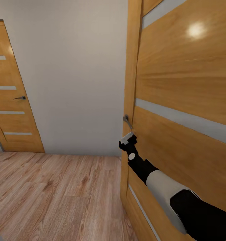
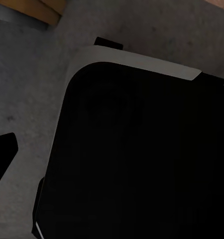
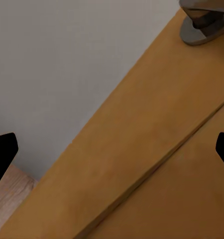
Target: Move the two storage containers from the living room to the garage. In the garage, place one container on the floor and stack the other container on top of it (either order is fine).
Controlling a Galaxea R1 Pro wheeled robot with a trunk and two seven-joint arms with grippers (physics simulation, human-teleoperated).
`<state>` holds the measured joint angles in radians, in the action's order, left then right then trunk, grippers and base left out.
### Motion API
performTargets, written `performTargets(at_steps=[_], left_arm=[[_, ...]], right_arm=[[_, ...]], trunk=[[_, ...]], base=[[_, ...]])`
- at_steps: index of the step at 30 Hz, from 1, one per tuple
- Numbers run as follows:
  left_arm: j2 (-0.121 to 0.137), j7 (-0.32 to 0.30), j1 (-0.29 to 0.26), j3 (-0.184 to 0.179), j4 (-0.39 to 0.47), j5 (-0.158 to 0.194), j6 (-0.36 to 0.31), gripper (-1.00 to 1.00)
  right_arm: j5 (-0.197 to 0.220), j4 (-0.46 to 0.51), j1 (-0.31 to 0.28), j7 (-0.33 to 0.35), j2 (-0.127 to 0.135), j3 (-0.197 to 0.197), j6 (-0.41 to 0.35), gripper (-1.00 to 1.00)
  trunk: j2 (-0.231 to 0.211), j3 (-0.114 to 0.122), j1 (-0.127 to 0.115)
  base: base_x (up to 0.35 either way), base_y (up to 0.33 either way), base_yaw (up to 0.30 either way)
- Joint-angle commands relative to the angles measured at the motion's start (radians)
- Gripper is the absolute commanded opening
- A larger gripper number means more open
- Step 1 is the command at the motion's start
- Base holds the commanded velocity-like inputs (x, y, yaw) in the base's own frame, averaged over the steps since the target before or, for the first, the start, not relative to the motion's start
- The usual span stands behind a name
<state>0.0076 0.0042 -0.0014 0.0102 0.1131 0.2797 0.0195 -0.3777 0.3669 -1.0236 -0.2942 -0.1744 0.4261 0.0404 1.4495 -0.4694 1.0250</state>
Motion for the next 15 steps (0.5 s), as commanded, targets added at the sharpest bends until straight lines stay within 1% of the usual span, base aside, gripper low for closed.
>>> performTargets(at_steps=[1, 6, 8, 11, 15], left_arm=[[0.000, 0.000, 0.000, 0.001, 0.000, 0.004, 0.002, 1.00], [0.000, 0.000, 0.000, 0.001, 0.000, 0.004, 0.002, 1.00], [-0.001, 0.000, 0.000, 0.001, 0.000, 0.004, 0.002, 1.00], [-0.001, 0.000, 0.000, 0.001, 0.000, 0.004, 0.003, 1.00], [-0.001, 0.000, 0.000, 0.000, 0.000, 0.004, 0.002, 1.00]], right_arm=[[-0.006, -0.002, -0.001, -0.006, 0.000, 0.003, 0.000, 1.00], [-0.008, -0.014, -0.001, -0.006, 0.000, 0.004, 0.002, 1.00], [-0.009, -0.025, -0.001, -0.005, 0.000, 0.005, 0.009, 1.00], [-0.007, -0.040, -0.001, -0.005, 0.000, 0.004, 0.041, 1.00], [-0.005, -0.045, -0.001, -0.004, 0.000, 0.003, 0.049, 1.00]], trunk=[[0.001, -0.001, 0.000], [0.001, -0.001, 0.000], [0.001, -0.001, 0.000], [0.001, -0.001, 0.000], [0.001, -0.001, 0.000]], base=[[0.000, -0.002, 0.000], [0.000, 0.000, 0.000], [0.000, 0.000, 0.000], [0.000, 0.000, 0.000], [0.005, 0.000, 0.000]])
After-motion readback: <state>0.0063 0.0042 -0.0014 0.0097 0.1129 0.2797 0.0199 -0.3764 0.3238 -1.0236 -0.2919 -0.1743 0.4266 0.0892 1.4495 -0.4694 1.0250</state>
